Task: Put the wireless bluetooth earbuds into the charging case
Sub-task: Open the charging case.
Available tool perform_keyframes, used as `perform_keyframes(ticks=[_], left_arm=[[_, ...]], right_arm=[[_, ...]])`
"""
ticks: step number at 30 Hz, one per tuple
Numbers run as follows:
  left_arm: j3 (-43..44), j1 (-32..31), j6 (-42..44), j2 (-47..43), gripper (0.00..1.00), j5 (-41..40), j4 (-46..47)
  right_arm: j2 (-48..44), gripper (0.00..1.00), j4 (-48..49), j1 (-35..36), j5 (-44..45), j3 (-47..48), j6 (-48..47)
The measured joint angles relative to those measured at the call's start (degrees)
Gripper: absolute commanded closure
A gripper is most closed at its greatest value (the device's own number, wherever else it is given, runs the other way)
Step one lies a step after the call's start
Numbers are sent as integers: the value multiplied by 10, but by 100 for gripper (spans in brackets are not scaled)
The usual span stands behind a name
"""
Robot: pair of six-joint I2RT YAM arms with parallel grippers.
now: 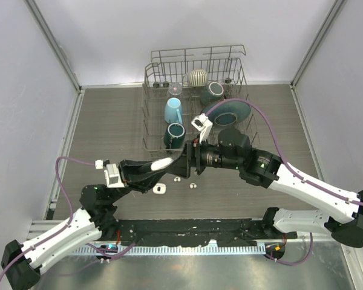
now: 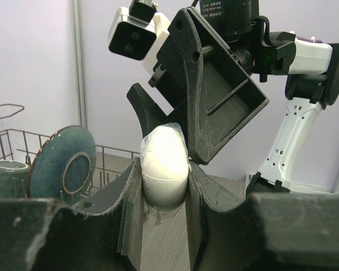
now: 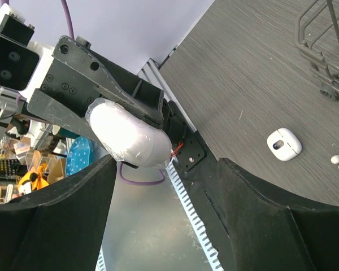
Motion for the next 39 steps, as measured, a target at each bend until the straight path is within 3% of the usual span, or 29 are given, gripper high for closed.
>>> perform_keyframes(ticks=[16,28,33,39], left_arm=[[0,0,12,-10,100,65,-26],[0,0,22,-54,100,64,-64],[0,0,29,-77,100,47,-85],[1,0,38,-85,100,36,-102]], right_arm=[[-31,22,11,4,80,1,12],[-56,23,31,0,100,-9,20],[-68,24,34,0,61,-3,-2],[-16,24,31,0,-16,11,-5]])
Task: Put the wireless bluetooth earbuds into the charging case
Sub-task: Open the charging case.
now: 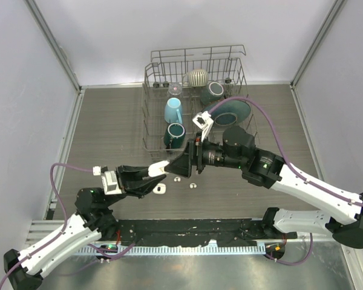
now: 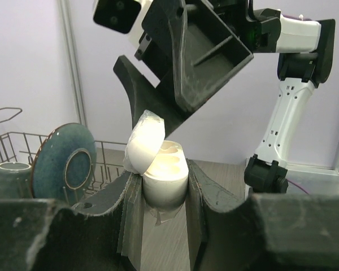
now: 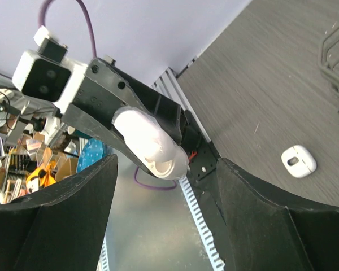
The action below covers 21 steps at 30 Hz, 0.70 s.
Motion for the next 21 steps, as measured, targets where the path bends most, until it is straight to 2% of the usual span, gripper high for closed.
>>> perform_keyframes(ticks=[7,14,15,18,21], left_arm=[[9,0,4,14,100,11,-13],[24,0,4,33,100,31,-18],[24,0,4,36,100,33,-19],[24,0,4,37,100,31,-24],[24,0,4,37,100,28,-26]], right_arm=[[17,32,12,0,-6,-10,14],[20,50,30,0,20,-10,37],[23,56,38,0,23,-12,48],[23,62,45,0,23,-14,54],[23,62,51,0,23,-17,60]])
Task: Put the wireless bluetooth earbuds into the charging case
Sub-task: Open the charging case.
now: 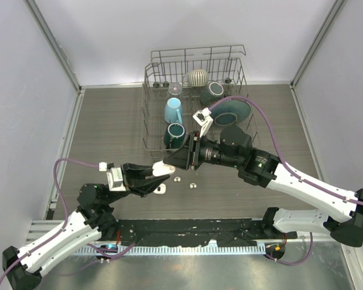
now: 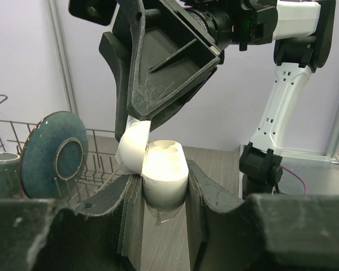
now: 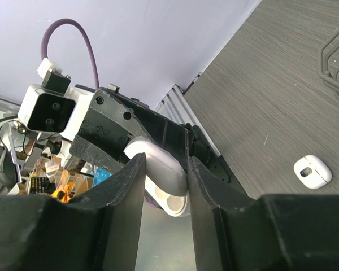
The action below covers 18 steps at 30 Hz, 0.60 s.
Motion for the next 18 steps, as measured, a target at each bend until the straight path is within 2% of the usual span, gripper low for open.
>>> perform_keyframes(ticks=[3,8,11,18], left_arm=[[0,0,0,0,100,-4,-1],[0,0,0,-9,100,-14,-6],[0,0,1,-19,100,-20,-9],[0,0,4,-35,100,-39,-8]], right_arm=[[0,59,2,0,3,-1,2],[-6,38,3,0,19,-7,0],[-22,32,0,0,37,-18,-7],[-49,29,-5,0,35,-20,-27]])
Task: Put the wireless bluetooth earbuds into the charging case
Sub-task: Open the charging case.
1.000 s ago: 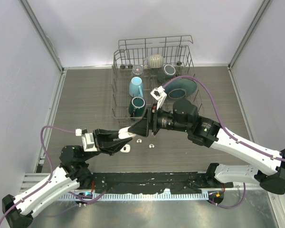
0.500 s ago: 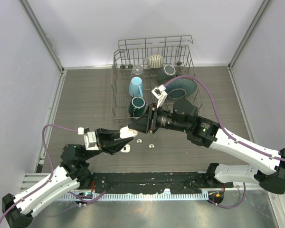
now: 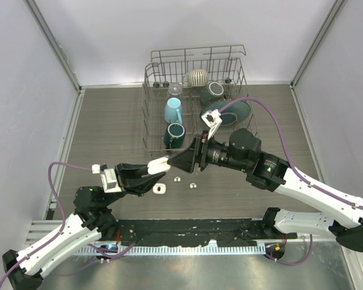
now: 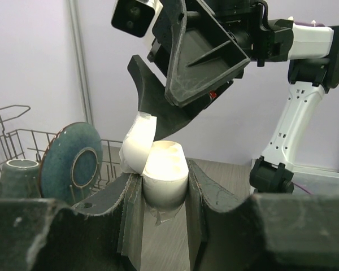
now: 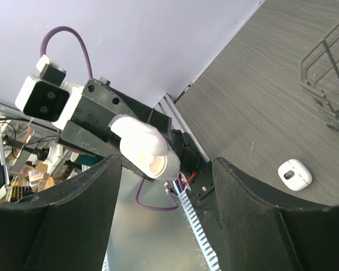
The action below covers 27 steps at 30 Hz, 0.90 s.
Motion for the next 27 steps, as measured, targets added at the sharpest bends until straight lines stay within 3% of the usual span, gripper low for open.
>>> perform_keyframes(ticks=[8,15,24,27], left_arm=[[0,0,10,5,100,-5,2],[0,0,17,11,100,-4,10],[0,0,29,11,100,-2,11],[0,0,32,10,98,-2,17]], right_arm=[[27,30,0,0,-45,-1,31],[46,37,17,0,-52,-9,86],[61,60,93,0,-93,-39,168],[63,75,114,-5,-105,-47,191]])
